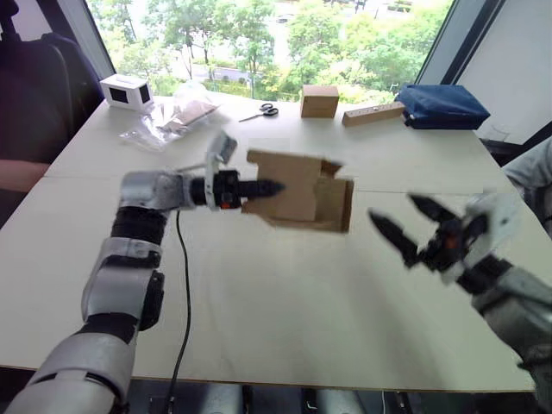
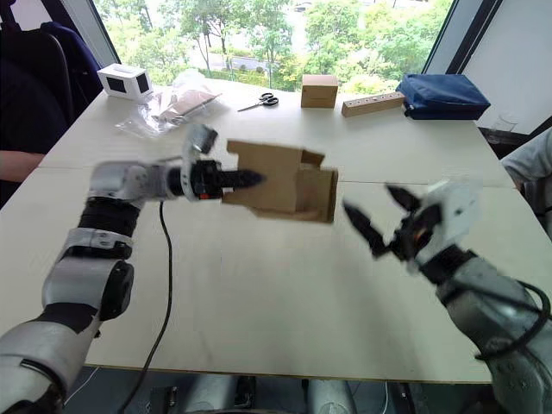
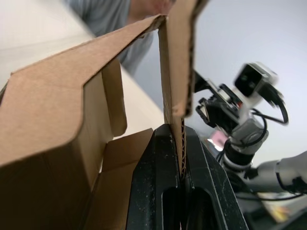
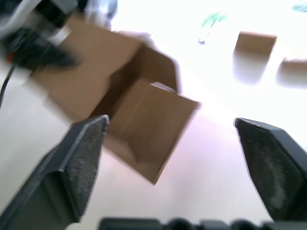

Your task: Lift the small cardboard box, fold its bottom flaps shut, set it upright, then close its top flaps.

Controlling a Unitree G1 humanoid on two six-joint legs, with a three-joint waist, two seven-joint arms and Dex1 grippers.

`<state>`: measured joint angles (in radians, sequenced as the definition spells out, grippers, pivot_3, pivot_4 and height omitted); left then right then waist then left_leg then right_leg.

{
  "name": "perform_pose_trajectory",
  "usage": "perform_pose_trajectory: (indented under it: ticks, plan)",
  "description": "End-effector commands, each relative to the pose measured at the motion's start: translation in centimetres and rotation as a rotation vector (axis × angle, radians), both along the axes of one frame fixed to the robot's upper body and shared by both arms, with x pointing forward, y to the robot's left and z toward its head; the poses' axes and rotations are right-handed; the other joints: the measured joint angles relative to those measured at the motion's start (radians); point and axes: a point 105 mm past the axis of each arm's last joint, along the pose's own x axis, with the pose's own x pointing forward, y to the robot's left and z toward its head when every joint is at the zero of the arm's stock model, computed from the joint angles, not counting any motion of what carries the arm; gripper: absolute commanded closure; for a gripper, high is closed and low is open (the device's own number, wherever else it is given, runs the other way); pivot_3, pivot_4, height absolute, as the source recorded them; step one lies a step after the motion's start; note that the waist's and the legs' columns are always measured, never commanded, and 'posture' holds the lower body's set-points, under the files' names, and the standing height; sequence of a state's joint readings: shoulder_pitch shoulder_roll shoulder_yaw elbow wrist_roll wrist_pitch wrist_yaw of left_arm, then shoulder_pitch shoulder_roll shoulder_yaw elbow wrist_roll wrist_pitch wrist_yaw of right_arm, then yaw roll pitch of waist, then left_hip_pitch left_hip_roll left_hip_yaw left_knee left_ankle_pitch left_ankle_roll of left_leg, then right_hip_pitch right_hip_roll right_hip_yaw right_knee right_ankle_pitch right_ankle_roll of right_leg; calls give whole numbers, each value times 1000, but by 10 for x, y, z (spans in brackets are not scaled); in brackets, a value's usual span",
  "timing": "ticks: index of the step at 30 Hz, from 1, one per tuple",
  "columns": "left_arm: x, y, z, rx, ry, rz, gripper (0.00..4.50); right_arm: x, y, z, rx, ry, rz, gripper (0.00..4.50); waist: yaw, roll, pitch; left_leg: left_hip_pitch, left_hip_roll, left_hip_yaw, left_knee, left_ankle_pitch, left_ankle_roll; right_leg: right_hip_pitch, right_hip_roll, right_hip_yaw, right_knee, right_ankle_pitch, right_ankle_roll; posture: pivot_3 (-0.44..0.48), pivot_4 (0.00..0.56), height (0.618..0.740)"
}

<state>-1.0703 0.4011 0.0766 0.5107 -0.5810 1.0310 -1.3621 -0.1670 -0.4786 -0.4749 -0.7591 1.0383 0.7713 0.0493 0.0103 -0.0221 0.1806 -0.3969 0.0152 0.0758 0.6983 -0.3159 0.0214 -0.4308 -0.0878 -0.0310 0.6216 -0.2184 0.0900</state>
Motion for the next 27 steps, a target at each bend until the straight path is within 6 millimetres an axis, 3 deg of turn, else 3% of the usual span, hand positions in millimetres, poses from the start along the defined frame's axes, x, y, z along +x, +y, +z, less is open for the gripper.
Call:
perform_pose_trajectory:
  ticks: [1,10,18,27]
  plan:
    - [-14,1,46,-65,-254,20,4500,8,7,39,182,-121,46,1096,2,1,0,0,0,0,0,0,0,0,0,0,1,0,0,0,150,740]
    - [-25,6,79,-88,-447,76,4500,36,20,88,163,-198,99,4460,-4,1,1,0,-1,1,0,0,0,-1,0,0,4,0,1,0,150,740]
    - [-32,8,77,-56,-468,67,4500,46,36,102,114,-224,158,4460,-10,2,1,0,-1,1,0,0,0,-2,1,0,5,0,1,0,150,740]
    - [-34,10,71,-31,-467,56,4500,42,64,89,-34,-232,291,4460,-22,2,1,0,-1,1,0,0,0,-2,1,0,5,0,1,0,150,740]
